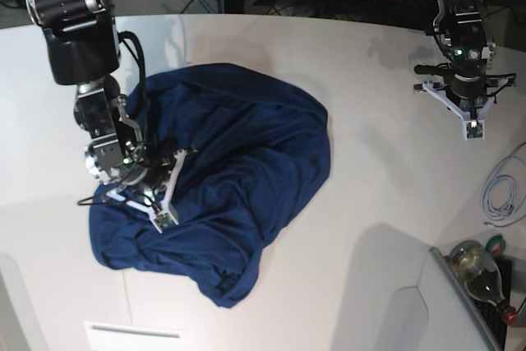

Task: Layout the t-shirt on the table in an organized manner, then fold the t-shirt properly
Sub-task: 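Drag the held shirt edge outward with the right gripper, release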

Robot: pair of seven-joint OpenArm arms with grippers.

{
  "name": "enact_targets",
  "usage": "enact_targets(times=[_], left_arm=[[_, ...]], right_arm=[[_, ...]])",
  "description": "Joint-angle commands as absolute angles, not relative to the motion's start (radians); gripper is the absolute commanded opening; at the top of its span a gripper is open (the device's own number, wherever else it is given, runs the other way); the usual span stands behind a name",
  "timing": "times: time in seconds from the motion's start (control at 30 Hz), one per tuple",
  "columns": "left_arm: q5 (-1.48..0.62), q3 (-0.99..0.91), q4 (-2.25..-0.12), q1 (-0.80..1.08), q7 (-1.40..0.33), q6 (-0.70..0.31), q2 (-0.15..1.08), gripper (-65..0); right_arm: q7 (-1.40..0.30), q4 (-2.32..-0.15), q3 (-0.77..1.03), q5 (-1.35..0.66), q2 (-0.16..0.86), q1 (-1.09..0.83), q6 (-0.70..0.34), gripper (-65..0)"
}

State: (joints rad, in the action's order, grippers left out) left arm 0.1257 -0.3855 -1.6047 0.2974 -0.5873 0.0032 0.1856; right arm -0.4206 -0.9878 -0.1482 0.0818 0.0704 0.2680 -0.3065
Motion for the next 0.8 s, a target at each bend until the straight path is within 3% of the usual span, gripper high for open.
enact_targets(times=[0.0,0.37,0.63,0.7,0.77], left_arm=[[0.134,-0.390,-1.620,0.292,-0.568,0.016,0.199,-65.0],[0.131,-0.383,-1.624,0.288,-0.567,0.016,0.199,-65.0],[0.133,-0.298,-1.635,0.280,-0.572,0.016,0.194,-65.0],[0.130,-0.297,-1.635,0.282,-0.572,0.016,0.196,-65.0],[0.128,-0.321,-1.632,0.306,-0.568,0.016,0.199,-65.0]], right_arm=[[-0.421,-1.009,-0.128,0.077,0.087,0.294,-0.303,-64.2],[-0.573,-1.276,0.166,0.077,0.133,0.206,-0.303,-65.0],[-0.587,-1.148,0.409,0.077,0.174,0.252,-0.303,-64.5],[-0.601,-1.133,0.395,0.077,0.177,0.254,-0.303,-59.3],[-0.659,-1.182,0.377,0.076,0.177,0.228,-0.309,-45.5]])
